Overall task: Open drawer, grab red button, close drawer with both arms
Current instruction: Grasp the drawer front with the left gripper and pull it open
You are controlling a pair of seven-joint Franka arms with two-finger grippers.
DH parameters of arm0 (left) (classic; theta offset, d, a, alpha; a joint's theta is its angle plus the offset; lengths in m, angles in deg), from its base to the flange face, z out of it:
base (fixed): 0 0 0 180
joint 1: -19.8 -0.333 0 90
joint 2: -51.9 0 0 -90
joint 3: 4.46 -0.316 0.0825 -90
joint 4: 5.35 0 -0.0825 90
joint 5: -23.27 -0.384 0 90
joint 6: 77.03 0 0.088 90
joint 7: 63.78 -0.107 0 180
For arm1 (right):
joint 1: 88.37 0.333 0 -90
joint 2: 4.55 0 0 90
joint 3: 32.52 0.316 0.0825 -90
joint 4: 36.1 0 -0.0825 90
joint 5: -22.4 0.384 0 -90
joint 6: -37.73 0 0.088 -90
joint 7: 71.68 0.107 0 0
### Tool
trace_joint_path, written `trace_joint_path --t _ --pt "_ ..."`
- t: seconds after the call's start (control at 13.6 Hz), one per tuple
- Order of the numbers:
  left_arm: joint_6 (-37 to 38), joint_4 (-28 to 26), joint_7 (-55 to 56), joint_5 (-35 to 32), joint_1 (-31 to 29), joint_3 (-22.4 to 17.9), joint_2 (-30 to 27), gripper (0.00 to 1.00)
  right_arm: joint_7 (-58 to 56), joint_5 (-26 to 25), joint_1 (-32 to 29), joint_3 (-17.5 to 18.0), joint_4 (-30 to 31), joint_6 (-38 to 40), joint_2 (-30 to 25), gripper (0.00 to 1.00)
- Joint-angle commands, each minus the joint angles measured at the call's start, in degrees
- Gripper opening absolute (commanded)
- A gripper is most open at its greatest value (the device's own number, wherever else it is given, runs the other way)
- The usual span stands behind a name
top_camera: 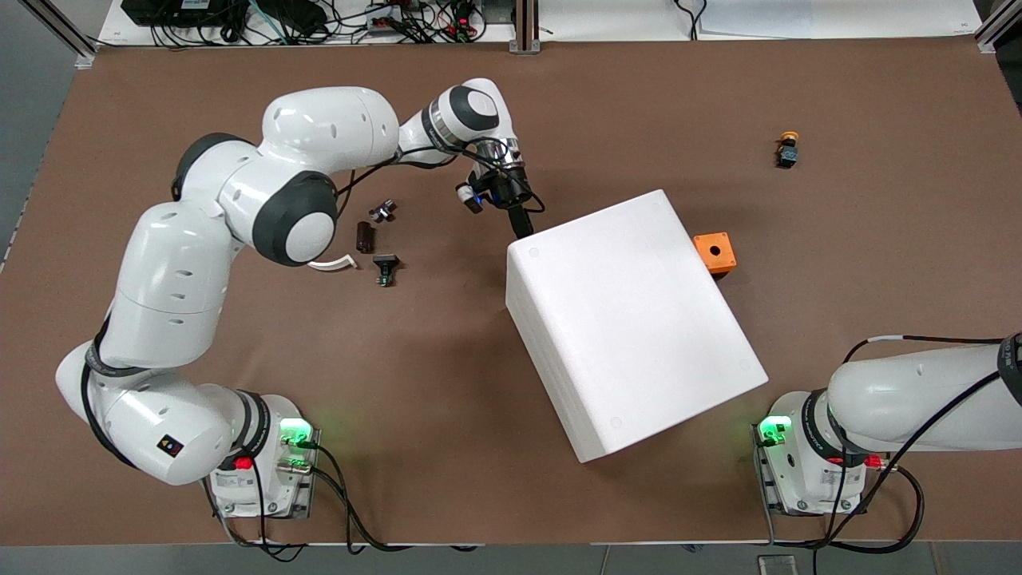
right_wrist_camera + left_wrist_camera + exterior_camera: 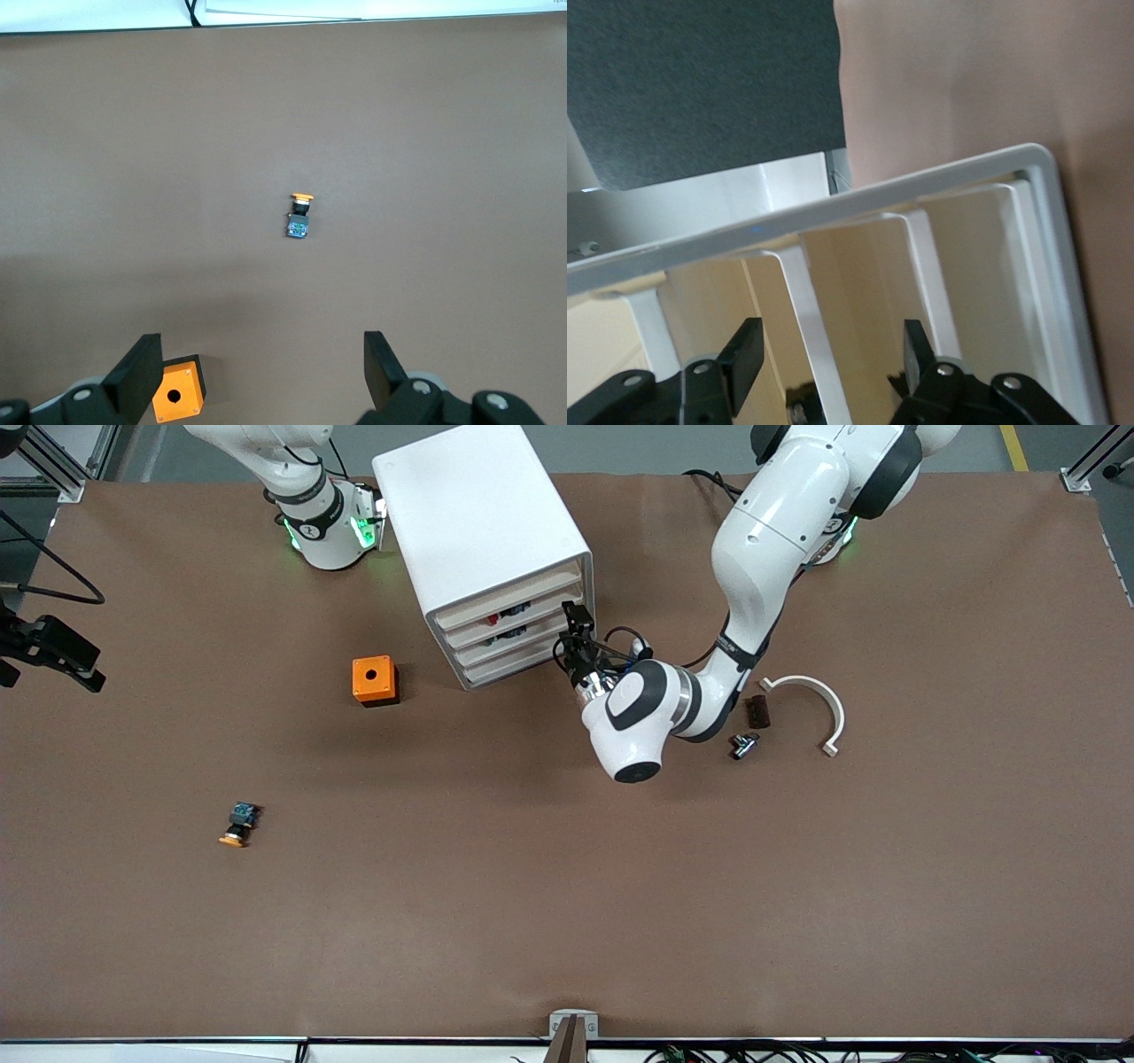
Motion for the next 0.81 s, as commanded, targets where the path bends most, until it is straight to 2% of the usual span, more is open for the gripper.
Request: trace_joint_path --t 0.0,0.15,0.44,0.74 --pt "2.75 1.37 1.61 1.52 1.73 -0.07 1.02 0.69 -0.2 1.02 -0.82 0.49 -0.51 0.65 -0.13 1.0" --pt "3.11 1.2 1.61 1.53 2.53 -0.07 1.28 0.61 -0.2 1.02 -0.82 0.49 -0.51 0.56 -0.13 1.0" --pt "3.11 1.29 1.26 1.53 3.14 -0.07 2.34 0.32 -0.2 1.02 -0.82 0.49 -0.51 0.65 -0.13 1.0" --pt "3.11 1.46 1.26 3.01 2.97 -0.16 2.34 0.19 -0.2 1.02 -0.82 0.4 -0.51 0.56 -0.13 1.0"
